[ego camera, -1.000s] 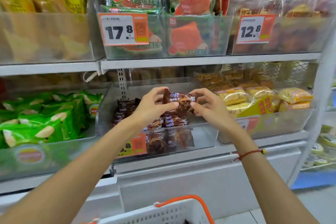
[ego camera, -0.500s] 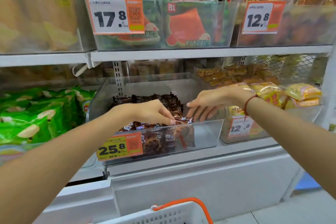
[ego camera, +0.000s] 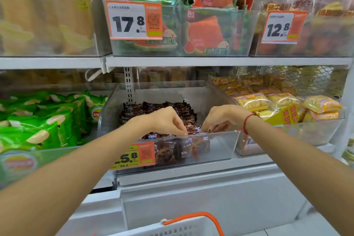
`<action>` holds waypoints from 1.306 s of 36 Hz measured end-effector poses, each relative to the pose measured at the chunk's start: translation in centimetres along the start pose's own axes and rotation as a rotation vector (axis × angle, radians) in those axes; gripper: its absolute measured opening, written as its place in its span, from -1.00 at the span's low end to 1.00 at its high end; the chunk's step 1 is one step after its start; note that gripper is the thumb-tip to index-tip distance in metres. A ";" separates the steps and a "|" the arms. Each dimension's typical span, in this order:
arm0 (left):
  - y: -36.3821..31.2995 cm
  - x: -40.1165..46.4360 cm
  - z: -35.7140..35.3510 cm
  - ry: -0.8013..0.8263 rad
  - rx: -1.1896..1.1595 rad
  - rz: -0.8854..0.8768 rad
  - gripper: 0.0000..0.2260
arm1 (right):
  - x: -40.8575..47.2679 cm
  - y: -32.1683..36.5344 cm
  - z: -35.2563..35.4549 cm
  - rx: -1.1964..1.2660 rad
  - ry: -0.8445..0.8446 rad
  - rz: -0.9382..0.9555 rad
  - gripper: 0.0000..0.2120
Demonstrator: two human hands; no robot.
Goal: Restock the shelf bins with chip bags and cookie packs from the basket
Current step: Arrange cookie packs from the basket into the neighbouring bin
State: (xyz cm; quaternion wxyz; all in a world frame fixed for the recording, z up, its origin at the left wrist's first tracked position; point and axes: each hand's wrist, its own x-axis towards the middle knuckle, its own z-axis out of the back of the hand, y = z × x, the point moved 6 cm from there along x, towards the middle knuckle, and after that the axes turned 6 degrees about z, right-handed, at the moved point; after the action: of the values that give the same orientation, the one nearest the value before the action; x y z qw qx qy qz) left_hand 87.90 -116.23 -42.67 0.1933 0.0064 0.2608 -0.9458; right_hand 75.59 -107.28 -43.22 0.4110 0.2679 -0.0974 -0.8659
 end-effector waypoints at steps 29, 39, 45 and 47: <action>1.7 1.1 -0.6 0.135 0.164 0.185 -0.41 | 0.3 1.7 -1.9 -0.081 0.090 0.022 -0.91; 2.1 0.2 -0.8 0.179 0.101 0.219 -0.49 | 0.4 2.1 -1.7 -0.039 0.038 0.065 -0.61; 1.7 -1.7 0.3 -0.123 0.000 0.143 -0.65 | -1.5 1.3 -1.4 -0.003 -0.114 0.186 -0.54; 1.0 -3.3 0.6 -0.278 -0.008 0.081 -0.71 | -3.1 1.9 -0.4 -0.128 -0.324 0.284 -0.57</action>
State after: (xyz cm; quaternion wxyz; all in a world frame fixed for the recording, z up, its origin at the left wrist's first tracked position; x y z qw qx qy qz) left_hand 91.37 -116.07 -42.26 0.2653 -0.1149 0.2349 -0.9280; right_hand 78.63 -106.11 -41.62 0.5238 0.0822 -0.1435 -0.8356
